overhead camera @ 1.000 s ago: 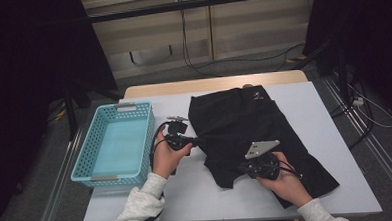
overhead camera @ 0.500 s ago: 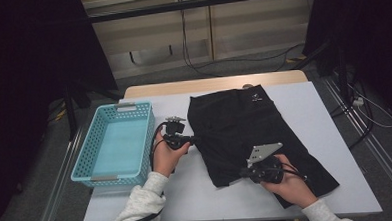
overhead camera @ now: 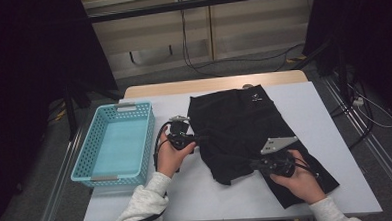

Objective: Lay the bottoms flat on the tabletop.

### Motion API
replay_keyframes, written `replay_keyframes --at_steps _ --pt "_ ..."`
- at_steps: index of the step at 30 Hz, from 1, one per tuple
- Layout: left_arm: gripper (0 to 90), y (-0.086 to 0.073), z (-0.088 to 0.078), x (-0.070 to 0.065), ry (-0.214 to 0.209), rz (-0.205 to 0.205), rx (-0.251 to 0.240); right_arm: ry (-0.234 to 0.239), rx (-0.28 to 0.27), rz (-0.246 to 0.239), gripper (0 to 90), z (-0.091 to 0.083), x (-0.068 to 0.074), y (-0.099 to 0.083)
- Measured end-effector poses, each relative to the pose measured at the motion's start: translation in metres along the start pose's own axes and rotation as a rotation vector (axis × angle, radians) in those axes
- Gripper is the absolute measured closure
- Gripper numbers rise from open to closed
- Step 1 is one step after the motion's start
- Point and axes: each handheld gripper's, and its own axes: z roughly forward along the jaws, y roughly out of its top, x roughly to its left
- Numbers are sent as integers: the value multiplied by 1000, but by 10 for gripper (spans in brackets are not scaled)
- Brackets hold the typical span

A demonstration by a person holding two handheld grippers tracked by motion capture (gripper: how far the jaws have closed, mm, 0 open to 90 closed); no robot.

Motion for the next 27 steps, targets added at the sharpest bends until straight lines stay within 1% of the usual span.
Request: replay_keyframes --at_steps 2,4,5,7,9,10,11,12,14,16,19,21,22,23,25,27 --pt "525 -1 -2 -1 15 4 3 -22 -14 24 883 -5 -6 -2" --pt "456 -2 -3 -2 19 12 6 -28 -17 38 880 -7 -9 -3" --pt "438 -3 -5 -2 23 19 8 -31 -15 39 877 -7 -9 -4" --pt "425 -4 -7 -4 20 21 11 -38 3 37 874 -5 -9 -5" --pt "409 -6 -9 -7 20 33 25 -62 21 28 874 -3 -8 -5" --pt "399 -7 -10 -9 21 39 25 -73 24 27 872 -3 -7 -4" --pt "382 -9 -11 -10 27 45 28 -87 19 31 870 -4 -8 -4" --pt "367 -10 -12 -11 35 49 44 -98 5 37 869 -6 -9 -4" --pt "366 -15 -10 -10 36 48 59 -109 -17 50 866 -9 -12 -4" --pt "356 -19 -8 -9 45 52 82 -112 -19 59 863 -9 -13 -5" --pt "368 -25 -2 -10 40 46 105 -105 -17 53 856 -7 -12 -5" --pt "398 -27 4 -11 36 48 104 -98 -17 44 852 -6 -10 -4" --pt "428 -28 7 -11 38 44 102 -96 -15 41 849 -6 -10 -4" --pt "446 -29 8 -11 37 47 90 -96 -15 38 849 -5 -9 -4" --pt "488 -28 11 -13 42 61 91 -94 -13 34 849 -4 -9 -4" --pt "550 -29 13 -15 27 48 91 -94 -9 37 849 -3 -9 -4"
